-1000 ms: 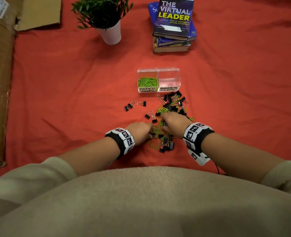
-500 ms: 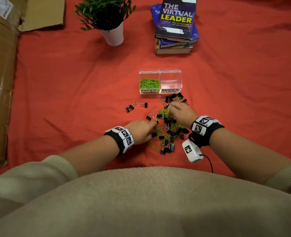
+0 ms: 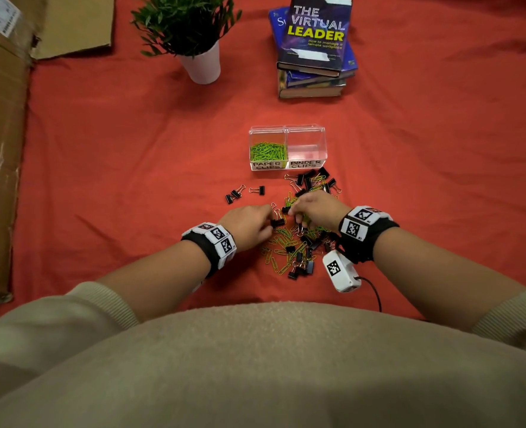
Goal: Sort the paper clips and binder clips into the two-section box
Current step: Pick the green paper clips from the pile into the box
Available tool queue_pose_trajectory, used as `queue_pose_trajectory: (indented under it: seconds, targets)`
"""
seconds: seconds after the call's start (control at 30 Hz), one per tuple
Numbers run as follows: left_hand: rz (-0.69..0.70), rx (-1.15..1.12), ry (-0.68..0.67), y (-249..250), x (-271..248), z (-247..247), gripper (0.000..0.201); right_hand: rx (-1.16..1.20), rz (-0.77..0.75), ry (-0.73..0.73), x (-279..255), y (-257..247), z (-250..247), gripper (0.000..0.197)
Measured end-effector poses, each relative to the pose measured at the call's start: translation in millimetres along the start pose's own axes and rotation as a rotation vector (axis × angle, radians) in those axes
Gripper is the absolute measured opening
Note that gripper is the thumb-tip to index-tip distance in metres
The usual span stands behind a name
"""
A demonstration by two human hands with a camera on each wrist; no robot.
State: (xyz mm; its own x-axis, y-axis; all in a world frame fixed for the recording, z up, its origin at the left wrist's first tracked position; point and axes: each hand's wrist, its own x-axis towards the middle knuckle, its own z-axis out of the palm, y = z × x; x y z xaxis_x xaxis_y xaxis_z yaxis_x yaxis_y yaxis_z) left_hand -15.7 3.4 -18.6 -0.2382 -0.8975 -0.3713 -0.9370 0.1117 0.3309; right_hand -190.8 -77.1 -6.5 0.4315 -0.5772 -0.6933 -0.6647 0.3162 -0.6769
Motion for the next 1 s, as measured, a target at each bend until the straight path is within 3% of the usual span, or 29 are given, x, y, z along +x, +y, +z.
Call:
queue_pose_trajectory:
  seconds: [0.17, 0.3, 0.47, 0.6, 0.77, 1.0]
  targets:
    - [-0.088, -0.051, -0.006, -12.4, 5.5, -5.7, 0.032, -0.307, -0.091, 0.035, 0.1, -1.9, 8.6, 0.023]
    - [-0.124, -0.117, -0.06, -15.7, 11.6, -0.6, 0.026, -0.686, -0.178, 0.025, -1.8, -4.7, 15.5, 0.017]
    - [-0.208, -0.262, -0.018, -21.5, 11.5, 2.5, 0.011, -1.113, -0.217, 0.016, -1.7, 0.8, 32.0, 0.052]
    - [-0.259, -0.39, 0.042, -27.4, 11.6, -5.1, 0.008, -1.144, -0.24, 0.034, 1.0, 4.0, 39.5, 0.056]
    - [-0.275, -0.429, 0.108, -32.0, 13.7, -13.4, 0.012, -1.114, -0.233, -0.027, 1.2, 3.4, 45.6, 0.045]
    - [-0.303, -0.663, -0.043, -19.0, 13.0, -9.8, 0.017, -1.102, -0.224, -0.082, -4.6, 6.0, 51.5, 0.026]
